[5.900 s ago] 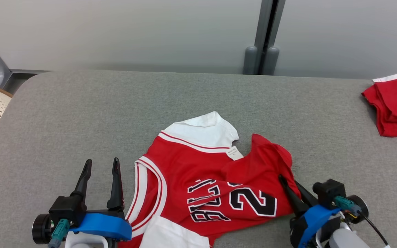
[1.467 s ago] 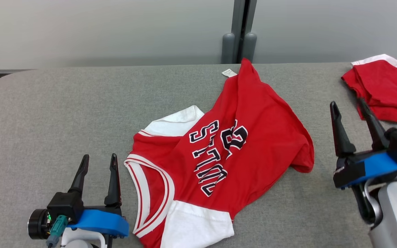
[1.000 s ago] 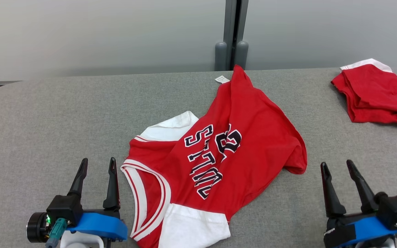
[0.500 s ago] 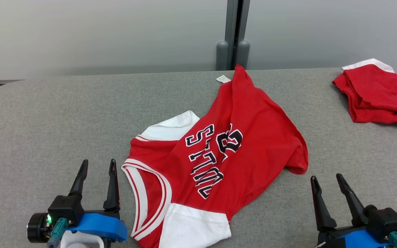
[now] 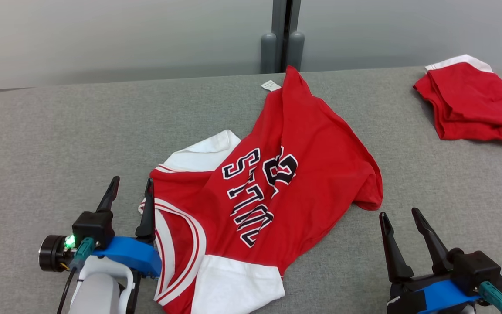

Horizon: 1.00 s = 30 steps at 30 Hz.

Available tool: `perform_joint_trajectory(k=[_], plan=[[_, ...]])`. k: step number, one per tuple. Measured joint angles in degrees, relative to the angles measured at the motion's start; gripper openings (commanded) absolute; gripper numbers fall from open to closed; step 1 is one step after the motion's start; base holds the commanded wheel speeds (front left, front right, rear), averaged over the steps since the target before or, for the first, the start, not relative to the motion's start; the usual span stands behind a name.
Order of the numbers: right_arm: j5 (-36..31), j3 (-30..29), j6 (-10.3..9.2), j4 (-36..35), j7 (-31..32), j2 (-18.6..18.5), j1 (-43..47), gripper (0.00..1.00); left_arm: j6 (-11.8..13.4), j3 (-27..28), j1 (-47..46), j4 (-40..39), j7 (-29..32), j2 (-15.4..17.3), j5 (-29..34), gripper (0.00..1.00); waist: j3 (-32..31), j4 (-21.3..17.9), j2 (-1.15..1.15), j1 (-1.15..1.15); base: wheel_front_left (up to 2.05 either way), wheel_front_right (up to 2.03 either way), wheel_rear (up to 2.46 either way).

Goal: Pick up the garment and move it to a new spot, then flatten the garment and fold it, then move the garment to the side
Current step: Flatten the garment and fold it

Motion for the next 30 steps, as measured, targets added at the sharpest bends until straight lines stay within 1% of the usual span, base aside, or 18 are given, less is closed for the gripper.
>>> perform_joint_trajectory(k=[8,15,18,21,24,28,29,30], plan=[[0.1,0.47,0.0,0.96,-0.12,0.02,-1.63,1.0,-0.18,-2.61,-6.11,11.0,-0.07,2.15,0.03,1.0,2.13,-1.81,0.0,0.0,0.0,0.0,0.0],[0.3,0.86,0.0,1.9,-0.54,0.03,-2.3,1.0,-0.26,-4.69,-8.43,19.26,-0.07,3.66,-0.52,1.0,2.92,-2.56,0.0,0.0,0.0,0.0,0.0],[0.46,0.92,0.0,2.09,-0.63,0.03,-2.64,1.0,-0.48,-5.88,-8.8,24.01,0.09,3.74,-1.12,1.0,3.01,-2.67,0.0,0.0,0.0,0.0,0.0],[0.53,1.14,0.0,2.25,-0.7,0.04,-3.1,1.0,-0.48,-6.8,-10.23,26.58,-0.09,3.64,-2.21,1.0,2.97,-2.66,0.0,0.0,0.0,0.0,0.0],[0.52,1.14,0.0,2.5,-0.71,0.04,-3.13,1.0,-0.48,-7.87,-10.96,28.42,-0.25,3.03,-4.34,1.0,2.81,-2.54,0.0,0.0,0.0,0.0,0.0],[0.54,1.7,0.0,2.52,-0.79,0.04,-3.35,1.0,-0.48,-11.38,-11.63,29.51,-0.32,2.01,-7.34,1.0,2.61,-2.42,0.0,0.0,0.0,0.0,0.0],[0.59,1.83,0.0,2.52,-0.79,0.04,-3.39,1.0,-0.48,-12.07,-11.86,29.8,-0.34,1.91,-7.95,0.69,2.63,-2.42,0.0,0.0,0.0,0.0,0.0],[0.64,1.96,0.0,2.53,-0.8,0.03,-3.48,1.0,-0.48,-12.65,-12.22,30.19,-0.35,1.94,-8.46,0.21,2.68,-2.42,0.0,0.0,0.0,0.0,0.0]])
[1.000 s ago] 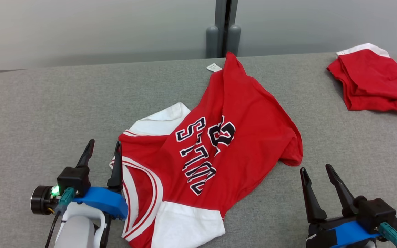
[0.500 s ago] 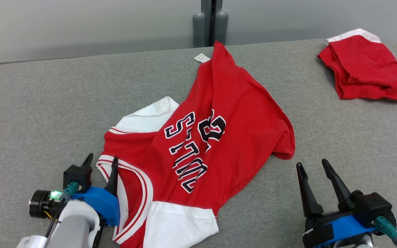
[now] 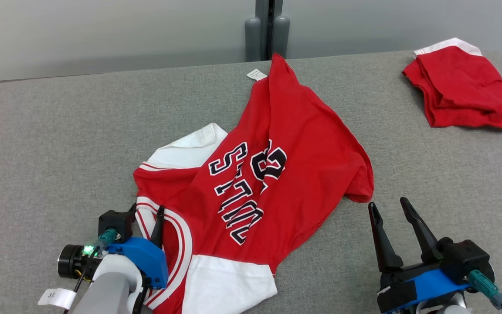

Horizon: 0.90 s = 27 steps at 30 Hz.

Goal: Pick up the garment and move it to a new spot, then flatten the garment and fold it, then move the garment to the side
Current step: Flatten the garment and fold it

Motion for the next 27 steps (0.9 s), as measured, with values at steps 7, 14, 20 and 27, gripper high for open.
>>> perform_joint_trajectory(k=[7,14,20,27], plan=[[0.38,0.42,0.0,0.13,-0.32,0.01,-0.42,1.0,-0.15,-3.72,-3.14,1.36,-0.02,0.89,-1.87,0.0,1.01,0.14,0.0,0.0,0.0,0.0,0.0],[0.47,-0.03,0.0,0.16,-0.6,0.04,-1.8,1.0,-0.1,-1.01,-10.17,-1.69,0.21,6.56,-3.1,0.0,2.8,-0.29,0.0,0.0,0.0,0.0,0.0],[0.54,-0.66,0.0,0.63,-0.79,0.03,-2.32,1.0,1.12,1.37,-14.28,-3.41,0.21,9.15,-2.85,0.0,4.02,-1.58,0.0,0.0,0.0,0.0,0.0],[1.07,-0.45,0.0,1.42,-0.92,0.03,-2.29,1.0,2.38,3.42,-13.62,-6.36,0.22,9.05,-2.66,1.0,4.23,-1.82,0.0,0.0,0.0,0.0,0.0]])
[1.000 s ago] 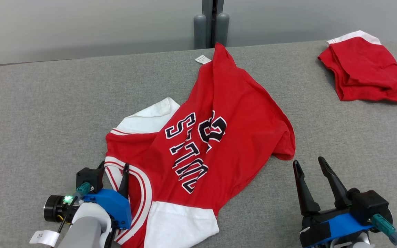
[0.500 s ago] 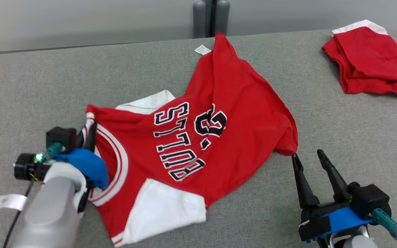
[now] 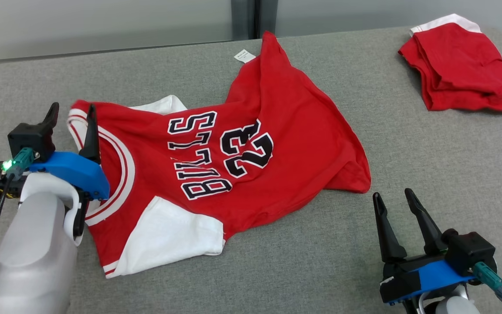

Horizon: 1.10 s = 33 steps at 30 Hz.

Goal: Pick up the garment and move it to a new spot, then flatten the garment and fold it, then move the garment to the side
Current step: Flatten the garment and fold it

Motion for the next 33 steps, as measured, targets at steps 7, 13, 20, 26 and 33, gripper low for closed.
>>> perform_joint_trajectory(k=[7,13,20,26,33], plan=[[0.21,-1.19,0.0,0.53,-0.09,0.0,0.27,1.0,0.92,4.46,9.73,-13.79,-0.01,-1.7,1.18,1.0,-1.85,1.78,0.0,0.0,0.0,0.0,0.0],[0.58,-1.35,0.0,0.54,-0.1,0.01,1.01,1.0,-1.1,5.25,18.75,-21.01,-0.01,-4.95,1.85,1.0,-4.05,3.58,0.0,0.0,0.0,0.0,0.0],[0.59,-1.11,0.01,0.73,-0.13,0.01,1.66,1.0,-2.07,1.04,22.76,-21.7,-0.01,-5.71,2.03,1.0,-5.35,4.86,0.0,0.0,0.0,0.0,0.0],[0.58,-0.42,0.0,1.02,-0.14,0.01,1.66,1.0,-2.4,-6.93,23.13,-20.85,-0.01,-5.01,-0.69,1.0,-5.3,4.17,0.0,0.0,0.0,0.0,0.0],[0.91,-0.07,0.0,1.41,-0.14,0.0,1.62,1.0,-2.4,-11.58,21.91,-15.28,0.0,-3.72,-2.69,1.0,-4.62,2.34,0.0,0.0,0.0,0.0,0.0]])
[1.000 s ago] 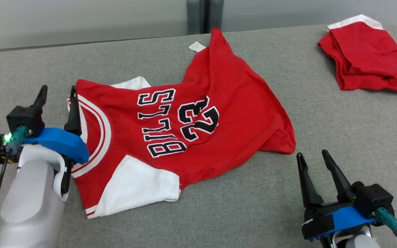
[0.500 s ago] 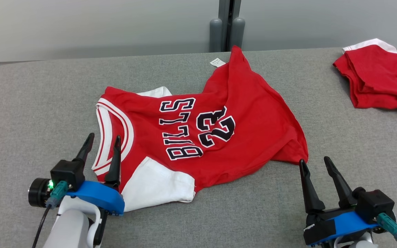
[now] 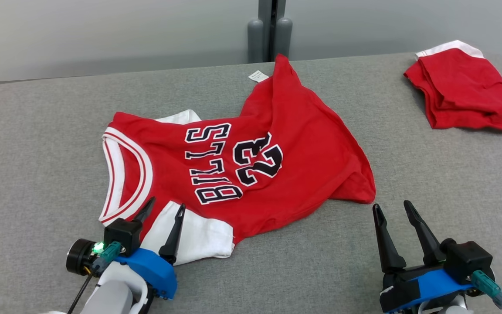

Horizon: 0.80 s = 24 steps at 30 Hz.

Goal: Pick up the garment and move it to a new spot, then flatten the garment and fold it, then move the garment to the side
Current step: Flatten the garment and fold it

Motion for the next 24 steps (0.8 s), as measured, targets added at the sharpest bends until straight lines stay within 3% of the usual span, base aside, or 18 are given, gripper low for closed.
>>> perform_joint_trajectory(k=[15,16,17,18,24], plan=[[0.08,0.15,0.0,-0.01,0.0,0.0,-0.17,1.0,0.0,-3.49,-4.25,9.57,-0.04,0.75,-1.86,1.0,1.45,-2.43,0.0,0.0,0.0,0.0,0.0],[0.08,0.15,0.0,0.0,0.0,0.01,-0.19,1.0,0.0,-3.83,-4.47,10.07,-0.11,0.73,-2.11,0.67,1.46,-2.46,0.0,0.0,0.0,0.0,0.0],[0.08,0.14,0.0,-0.01,0.0,0.0,-0.21,1.0,0.0,-4.1,-4.74,10.43,-0.11,0.68,-2.33,0.06,1.47,-2.47,0.0,0.0,0.0,0.0,0.0],[0.08,0.15,0.0,-0.02,0.0,0.01,-0.24,1.0,0.0,-4.3,-5.0,10.72,-0.11,0.62,-2.44,0.0,1.47,-2.47,0.0,0.0,0.0,0.0,0.0],[0.07,-0.77,0.0,-0.01,-0.01,0.01,-0.18,1.0,-0.1,-3.71,-5.45,10.26,-0.04,0.4,-2.78,0.0,1.21,-1.78,0.0,0.0,0.0,0.0,0.0]])
